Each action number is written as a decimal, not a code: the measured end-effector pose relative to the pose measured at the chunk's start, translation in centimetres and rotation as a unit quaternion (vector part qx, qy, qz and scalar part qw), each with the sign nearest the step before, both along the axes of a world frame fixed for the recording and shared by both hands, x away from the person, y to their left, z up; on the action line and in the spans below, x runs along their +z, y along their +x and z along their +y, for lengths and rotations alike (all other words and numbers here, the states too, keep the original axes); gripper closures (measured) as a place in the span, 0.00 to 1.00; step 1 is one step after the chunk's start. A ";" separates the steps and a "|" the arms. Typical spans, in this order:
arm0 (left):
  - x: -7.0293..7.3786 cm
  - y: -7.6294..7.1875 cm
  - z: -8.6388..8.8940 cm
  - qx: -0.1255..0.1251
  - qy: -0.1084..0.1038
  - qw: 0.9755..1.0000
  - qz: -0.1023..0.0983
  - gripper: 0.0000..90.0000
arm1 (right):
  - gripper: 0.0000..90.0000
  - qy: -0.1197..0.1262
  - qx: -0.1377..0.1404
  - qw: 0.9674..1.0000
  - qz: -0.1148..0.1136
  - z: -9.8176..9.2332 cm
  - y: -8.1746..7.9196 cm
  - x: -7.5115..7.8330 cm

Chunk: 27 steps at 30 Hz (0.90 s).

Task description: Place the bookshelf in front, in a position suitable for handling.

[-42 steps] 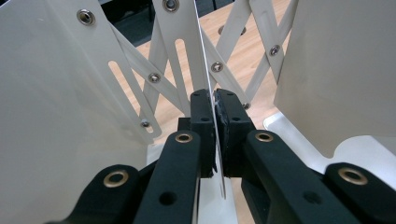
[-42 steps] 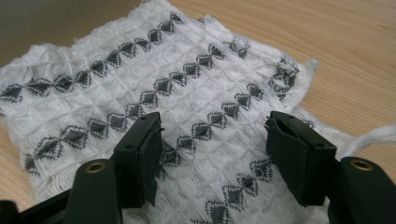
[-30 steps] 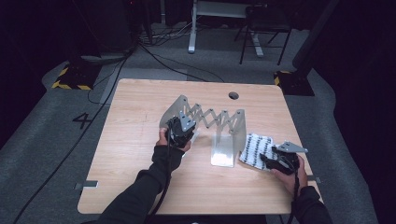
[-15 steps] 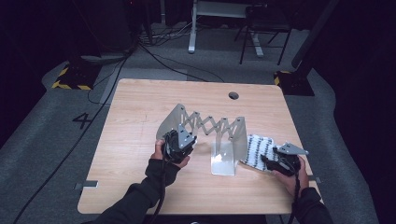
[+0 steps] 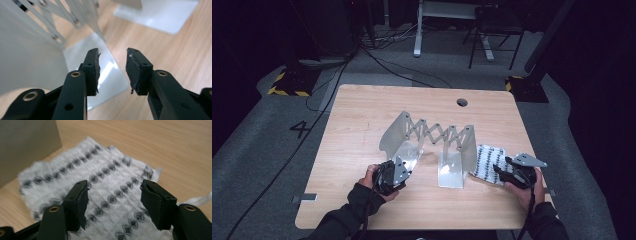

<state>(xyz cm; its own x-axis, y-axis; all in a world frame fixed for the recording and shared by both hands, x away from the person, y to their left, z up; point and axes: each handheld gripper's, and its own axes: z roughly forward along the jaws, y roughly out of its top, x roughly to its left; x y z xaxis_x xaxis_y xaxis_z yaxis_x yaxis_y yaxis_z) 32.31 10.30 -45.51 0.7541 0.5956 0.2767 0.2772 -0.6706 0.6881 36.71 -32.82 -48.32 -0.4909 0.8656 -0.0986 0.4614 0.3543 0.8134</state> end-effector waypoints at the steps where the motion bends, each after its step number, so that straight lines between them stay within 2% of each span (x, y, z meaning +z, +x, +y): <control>1: -0.4 0.3 0.0 -0.001 -0.005 1.000 0.005 0.74 | 0.44 0.000 0.003 1.000 -0.003 0.2 -0.1 0.2; 3: -1.1 1.0 0.2 0.004 -0.030 0.999 0.016 0.76 | 0.45 -0.005 0.011 1.000 -0.012 1.0 -0.3 0.5; 4: -1.1 1.0 0.2 0.004 -0.030 0.999 0.016 0.77 | 0.45 -0.005 0.011 1.000 -0.012 1.0 -0.3 0.5; 6: -1.2 1.7 0.5 0.012 -0.061 0.998 0.020 0.80 | 0.45 -0.009 0.029 0.999 -0.015 1.8 -0.6 0.4; 8: -0.7 2.0 0.6 0.015 -0.087 0.996 0.007 0.81 | 0.44 -0.017 0.039 0.999 -0.010 2.4 -0.6 0.0; 11: -0.1 2.3 0.4 0.014 -0.102 0.995 -0.001 0.83 | 0.45 -0.018 0.039 0.999 -0.001 2.4 -0.5 -0.5; 14: 0.2 2.6 -0.1 0.012 -0.113 0.994 -0.004 0.85 | 0.45 -0.021 0.029 0.999 0.003 2.0 -0.3 -0.7; 20: 0.6 3.7 -1.4 0.016 -0.114 0.993 -0.012 0.85 | 0.45 -0.021 0.024 0.999 0.002 1.6 -0.3 -0.7; 22: 0.6 4.2 -1.9 0.016 -0.121 0.993 -0.003 0.85 | 0.45 -0.023 0.022 0.999 0.002 1.5 -0.4 -0.7; 27: 0.4 4.6 -2.9 0.016 -0.123 0.992 -0.003 0.84 | 0.45 -0.025 0.019 0.999 0.004 1.2 -0.3 -0.8</control>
